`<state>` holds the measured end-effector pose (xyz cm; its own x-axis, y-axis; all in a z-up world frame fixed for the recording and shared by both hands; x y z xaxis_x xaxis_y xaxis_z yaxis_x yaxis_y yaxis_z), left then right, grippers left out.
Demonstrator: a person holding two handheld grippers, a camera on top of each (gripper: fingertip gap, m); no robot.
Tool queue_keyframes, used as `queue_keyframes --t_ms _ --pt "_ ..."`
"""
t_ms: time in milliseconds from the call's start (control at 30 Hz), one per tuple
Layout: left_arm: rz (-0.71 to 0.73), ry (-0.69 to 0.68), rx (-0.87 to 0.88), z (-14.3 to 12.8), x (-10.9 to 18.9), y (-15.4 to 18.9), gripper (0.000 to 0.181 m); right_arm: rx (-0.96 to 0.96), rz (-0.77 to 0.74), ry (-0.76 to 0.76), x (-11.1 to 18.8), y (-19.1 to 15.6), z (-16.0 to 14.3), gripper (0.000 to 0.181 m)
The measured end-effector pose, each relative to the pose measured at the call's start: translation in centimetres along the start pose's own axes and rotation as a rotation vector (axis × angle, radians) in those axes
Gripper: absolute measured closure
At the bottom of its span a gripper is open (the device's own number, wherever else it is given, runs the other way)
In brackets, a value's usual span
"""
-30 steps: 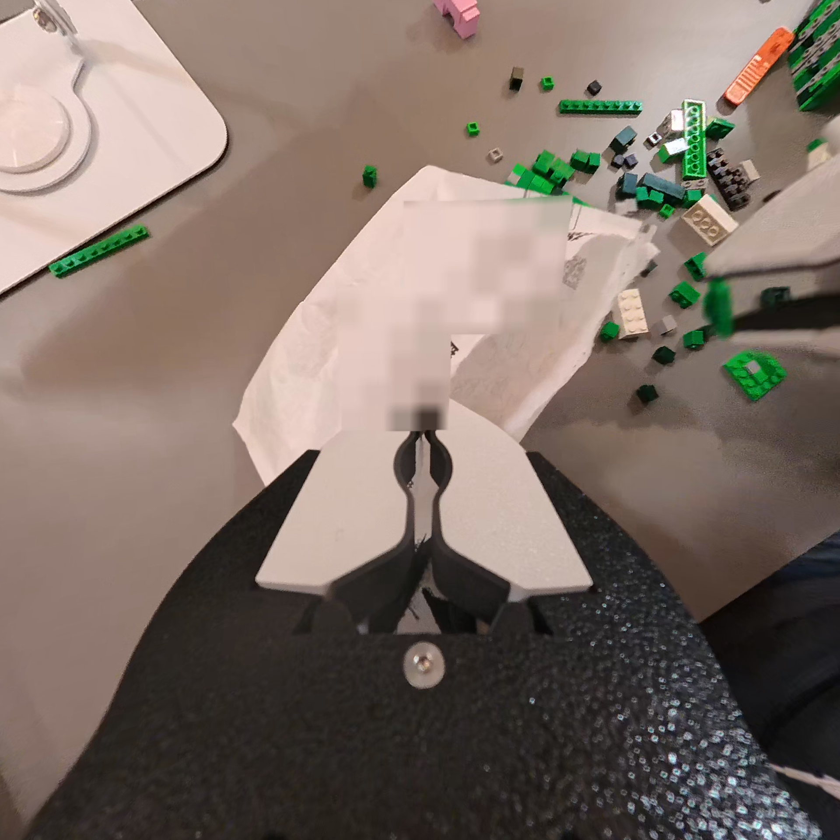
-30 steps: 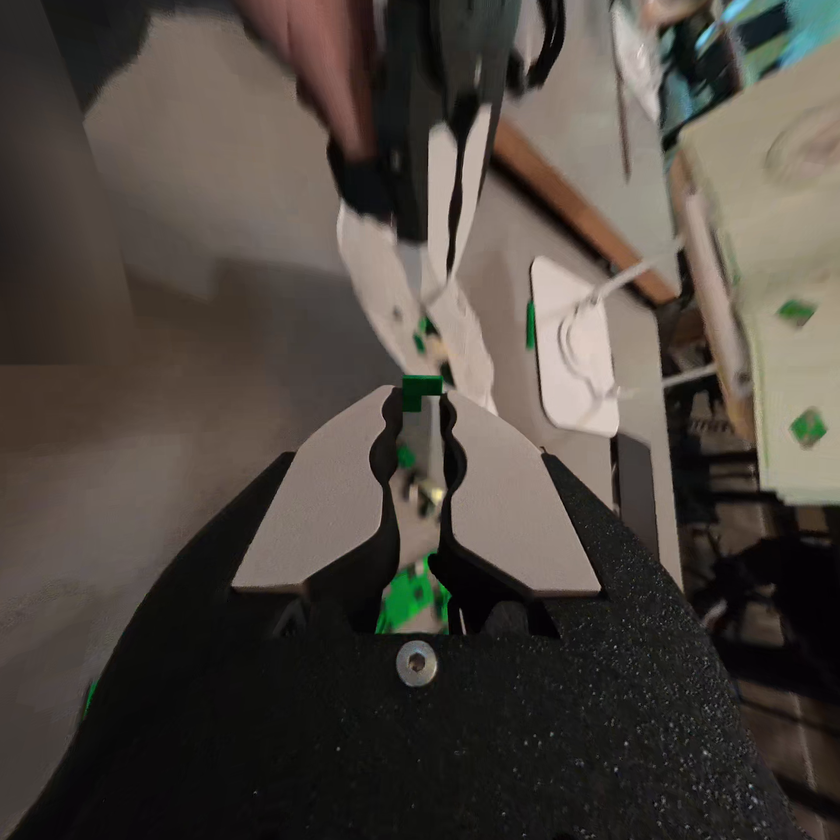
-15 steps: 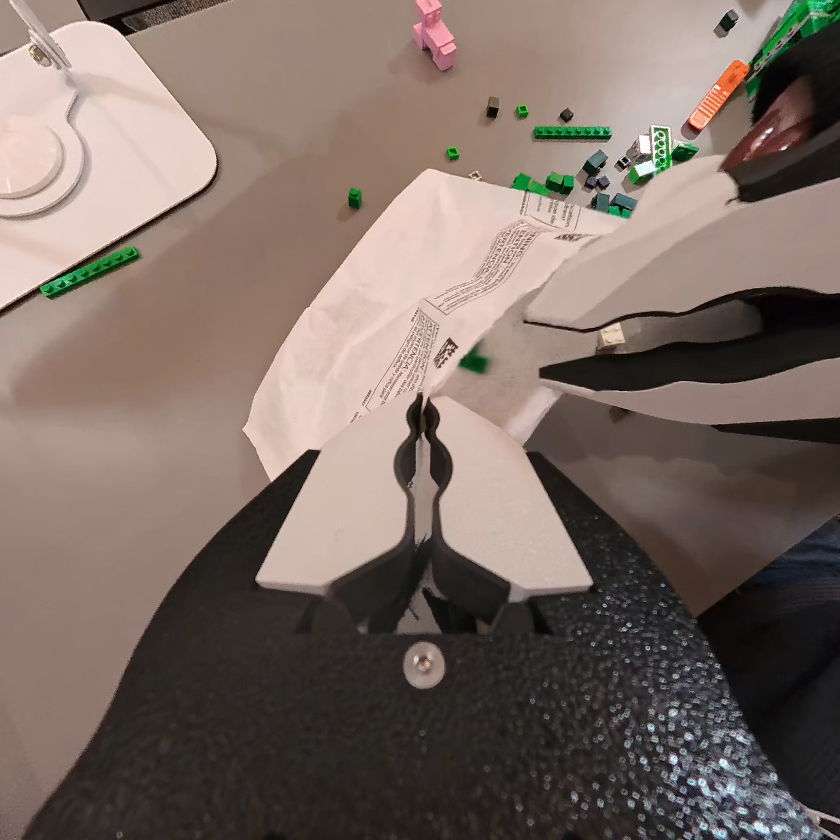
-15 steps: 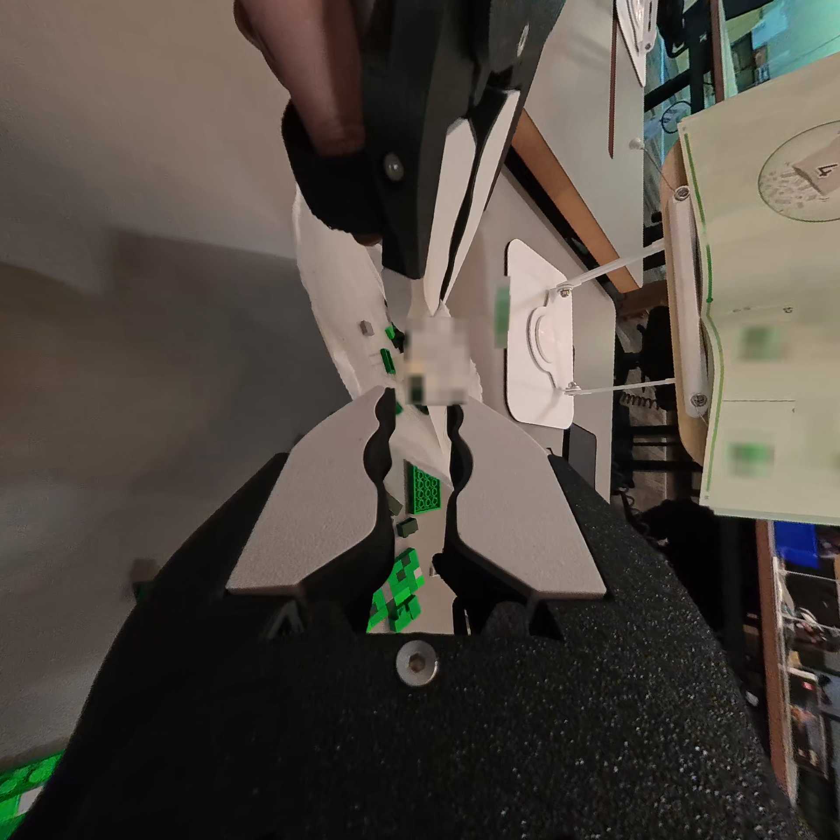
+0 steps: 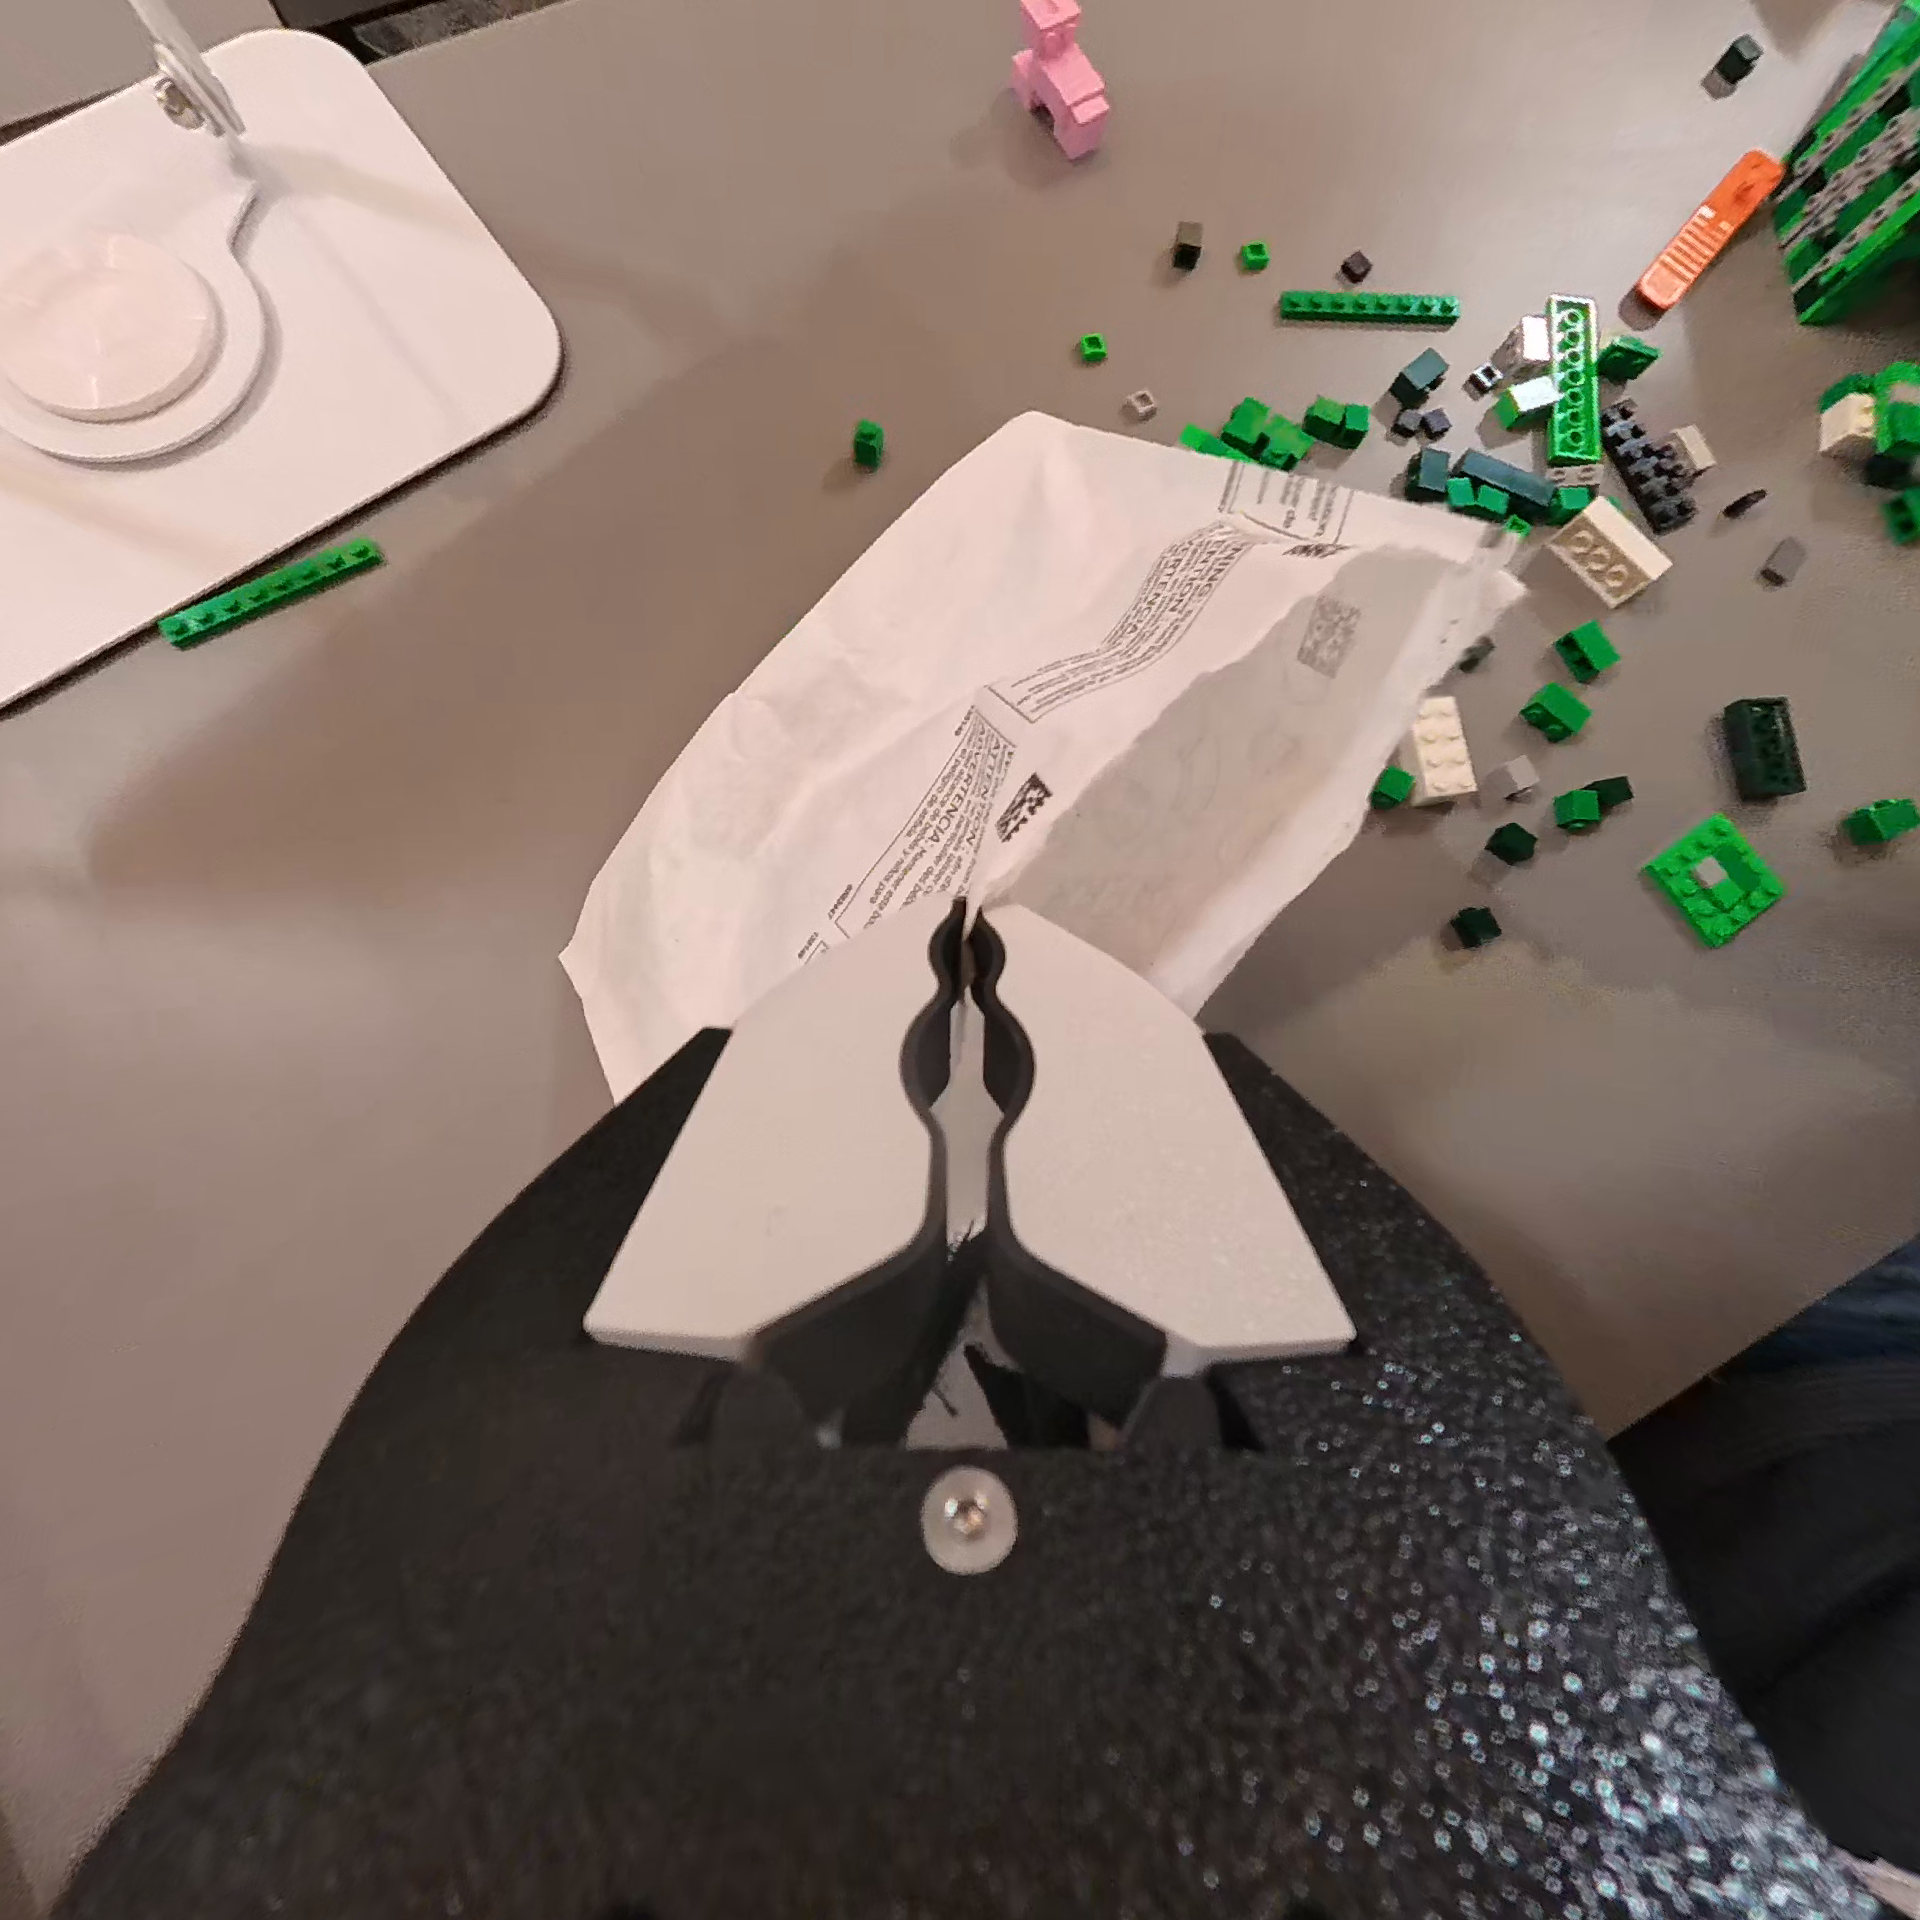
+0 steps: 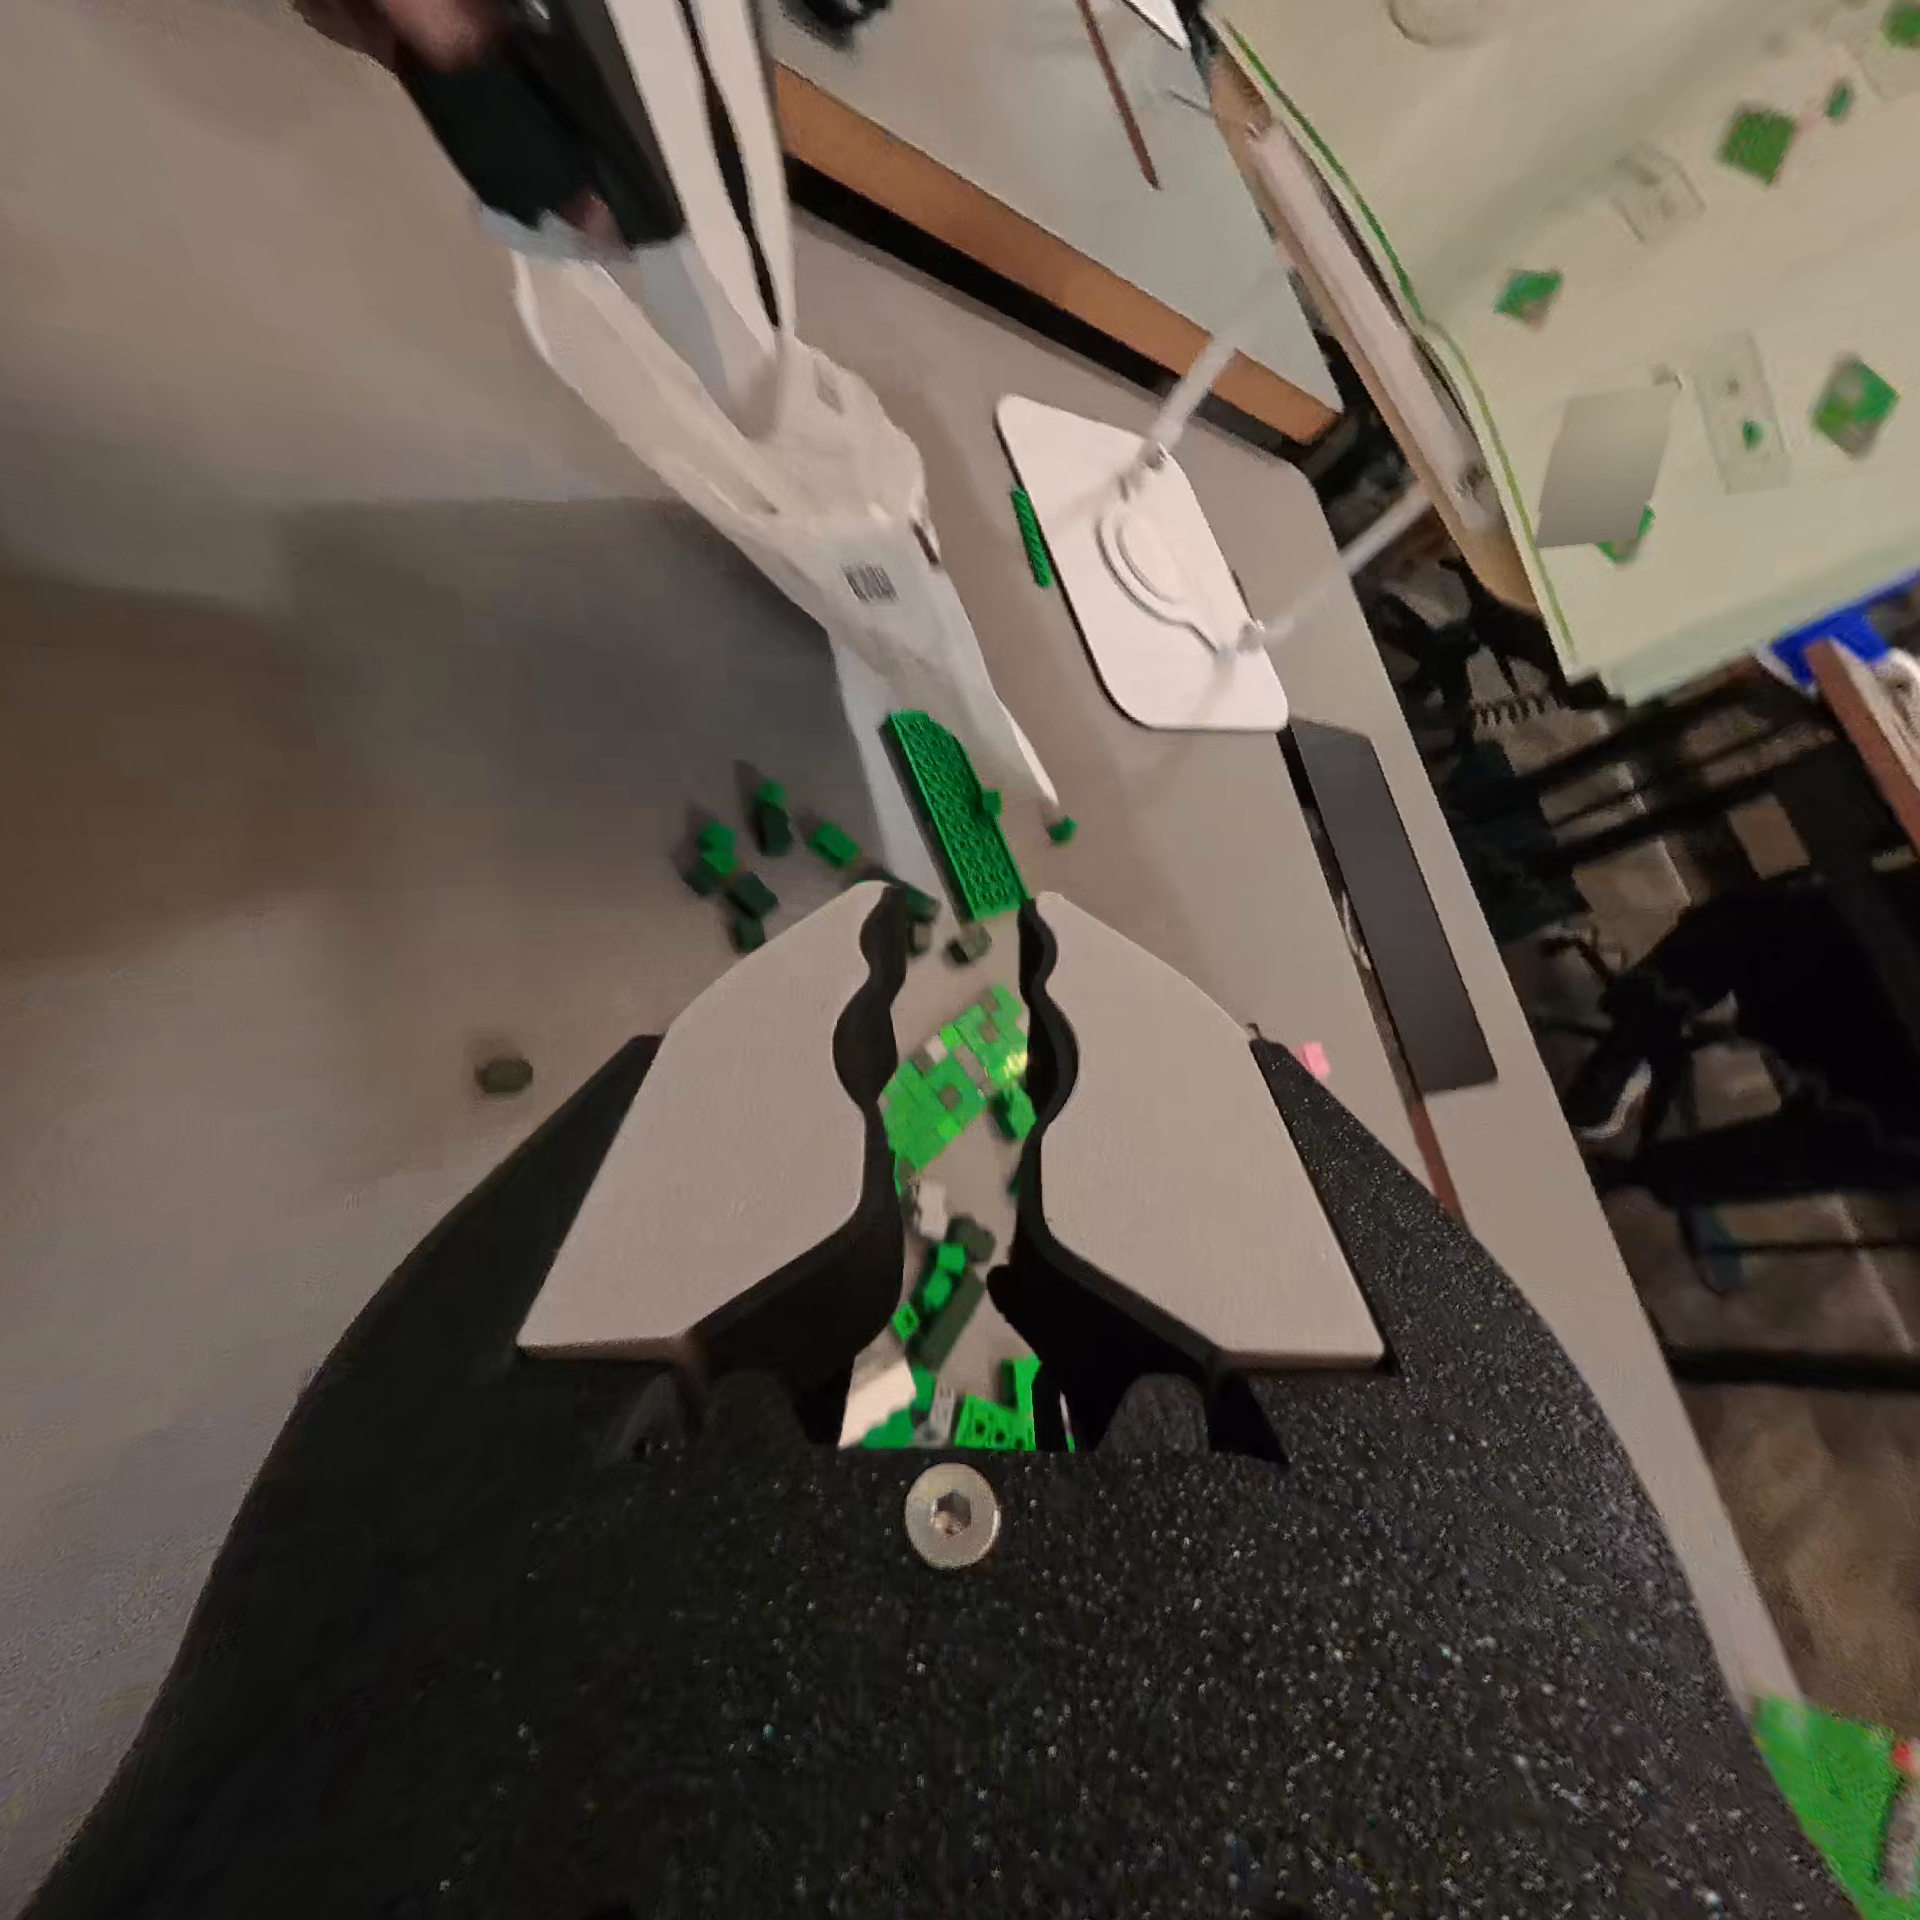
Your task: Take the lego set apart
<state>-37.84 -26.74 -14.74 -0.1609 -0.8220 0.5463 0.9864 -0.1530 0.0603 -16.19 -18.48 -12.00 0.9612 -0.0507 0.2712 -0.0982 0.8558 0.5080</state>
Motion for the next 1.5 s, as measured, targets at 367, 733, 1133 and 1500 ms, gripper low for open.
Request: queue_keyframes --t_ms 367,733,1133,1500 --pt "0.047 0.021 0.011 0.0 0.5 -0.8 0.181 -0.203 -0.005 -0.106 2.8 0.1 -7.1 0.164" --pt "0.04 0.011 -0.002 0.0 0.3 -0.7 0.181 -0.221 0.302 -0.219 -3.2 -3.9 -8.4 0.165" --pt "0.015 0.01 -0.015 0.0 0.2 -0.6 0.181 -0.284 0.13 -0.347 2.4 -1.1 -9.6 0.172" --pt "0.009 0.005 -0.01 -0.1 0.2 -0.6 0.181 -0.424 -0.27 -0.533 17.3 -1.6 -12.9 0.173"
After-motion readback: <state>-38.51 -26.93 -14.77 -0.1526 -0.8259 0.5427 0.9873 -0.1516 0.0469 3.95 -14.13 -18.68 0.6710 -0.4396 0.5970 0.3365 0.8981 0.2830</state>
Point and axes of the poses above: each gripper's, where its closed fingertips meet, x back along the fingers, z out of its top, y = z × x across the jaws, the point moved 7 cm from there along x, back along the fingers, and after that the axes turned 15 degrees about y, right-handed, at the moved point
